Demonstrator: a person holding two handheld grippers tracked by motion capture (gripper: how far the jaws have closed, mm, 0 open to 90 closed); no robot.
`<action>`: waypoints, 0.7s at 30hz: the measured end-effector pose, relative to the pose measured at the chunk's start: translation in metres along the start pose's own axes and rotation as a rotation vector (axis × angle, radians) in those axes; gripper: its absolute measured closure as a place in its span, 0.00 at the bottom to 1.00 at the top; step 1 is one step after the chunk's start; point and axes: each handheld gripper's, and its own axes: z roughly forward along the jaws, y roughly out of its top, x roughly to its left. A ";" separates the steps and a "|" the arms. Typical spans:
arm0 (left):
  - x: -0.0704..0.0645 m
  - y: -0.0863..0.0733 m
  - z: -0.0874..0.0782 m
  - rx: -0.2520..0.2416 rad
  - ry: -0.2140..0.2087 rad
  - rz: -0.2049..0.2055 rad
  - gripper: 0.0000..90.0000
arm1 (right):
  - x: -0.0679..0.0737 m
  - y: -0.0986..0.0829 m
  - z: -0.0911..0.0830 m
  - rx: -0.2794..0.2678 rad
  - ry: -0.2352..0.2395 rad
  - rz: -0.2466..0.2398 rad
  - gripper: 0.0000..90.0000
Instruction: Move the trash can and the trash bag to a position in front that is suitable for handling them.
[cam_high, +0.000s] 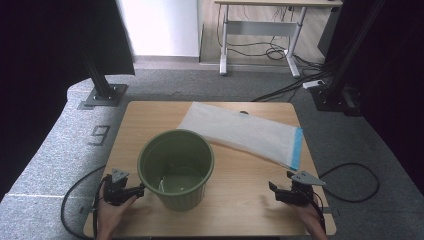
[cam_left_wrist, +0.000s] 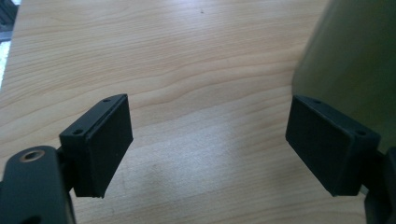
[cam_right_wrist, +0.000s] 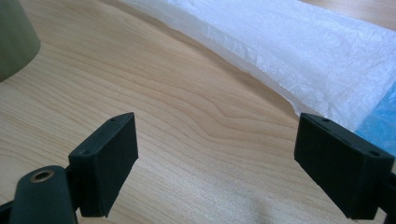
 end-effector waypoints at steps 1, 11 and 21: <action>0.000 0.000 0.000 0.000 0.000 0.000 0.16 | 0.001 0.000 0.000 -0.001 -0.001 -0.002 0.15; -0.005 -0.004 -0.016 -0.032 -0.048 0.045 0.15 | 0.000 0.000 0.001 0.003 -0.013 -0.022 0.15; -0.034 -0.013 -0.050 -0.077 -0.209 0.167 0.13 | -0.001 0.004 0.007 0.002 0.001 -0.034 0.15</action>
